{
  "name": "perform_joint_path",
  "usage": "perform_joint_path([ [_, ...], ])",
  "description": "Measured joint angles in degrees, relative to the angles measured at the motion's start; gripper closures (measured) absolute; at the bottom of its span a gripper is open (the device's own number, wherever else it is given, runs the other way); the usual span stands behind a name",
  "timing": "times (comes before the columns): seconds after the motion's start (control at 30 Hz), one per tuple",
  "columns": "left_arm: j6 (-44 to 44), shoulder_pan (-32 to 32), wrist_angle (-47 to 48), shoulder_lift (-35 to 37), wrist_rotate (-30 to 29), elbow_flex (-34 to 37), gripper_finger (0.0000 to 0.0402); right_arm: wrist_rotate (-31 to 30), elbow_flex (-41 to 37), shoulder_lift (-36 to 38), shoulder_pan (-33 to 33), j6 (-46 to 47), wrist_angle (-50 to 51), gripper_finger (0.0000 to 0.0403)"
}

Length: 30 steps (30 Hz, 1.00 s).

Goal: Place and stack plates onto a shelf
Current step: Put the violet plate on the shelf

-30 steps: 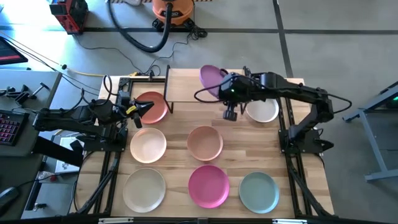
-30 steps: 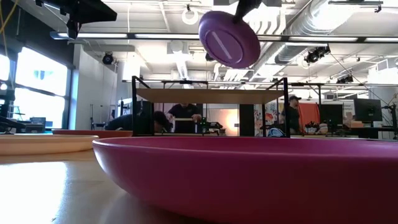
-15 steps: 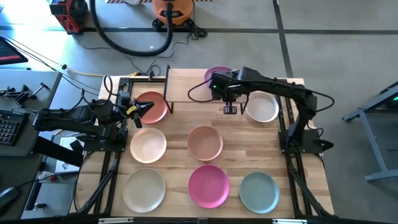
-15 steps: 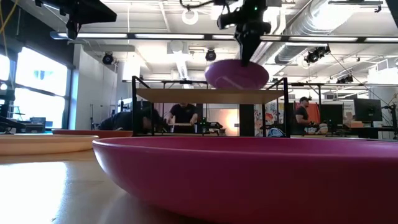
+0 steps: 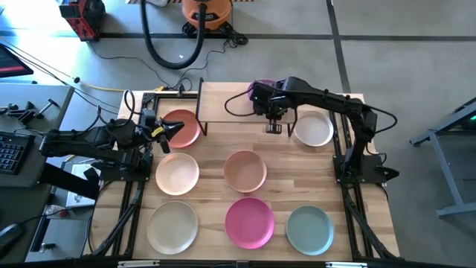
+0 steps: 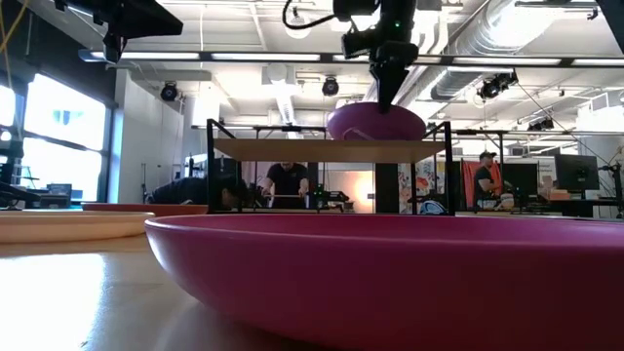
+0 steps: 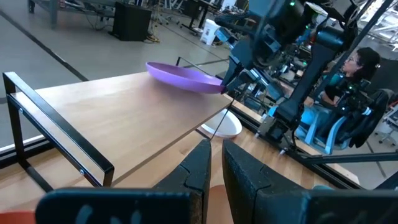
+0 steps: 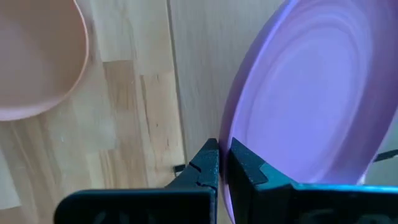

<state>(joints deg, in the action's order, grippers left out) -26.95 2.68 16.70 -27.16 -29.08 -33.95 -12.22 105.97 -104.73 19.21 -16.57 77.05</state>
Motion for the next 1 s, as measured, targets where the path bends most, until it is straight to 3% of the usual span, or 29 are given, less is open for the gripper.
perform_joint_path([
  [0.4, 0.06, 0.00, 0.01, 0.00, 0.02, 0.00, 0.0371, 9.95, 0.00, 0.00, 2.62, 0.05, 0.68, 0.0403],
  [1.0, 0.04, 0.00, 0.01, 0.00, 0.00, 0.00, 0.0371, 11.72, 0.03, -0.92, 3.68, 1.45, 1.59, 0.0402],
])
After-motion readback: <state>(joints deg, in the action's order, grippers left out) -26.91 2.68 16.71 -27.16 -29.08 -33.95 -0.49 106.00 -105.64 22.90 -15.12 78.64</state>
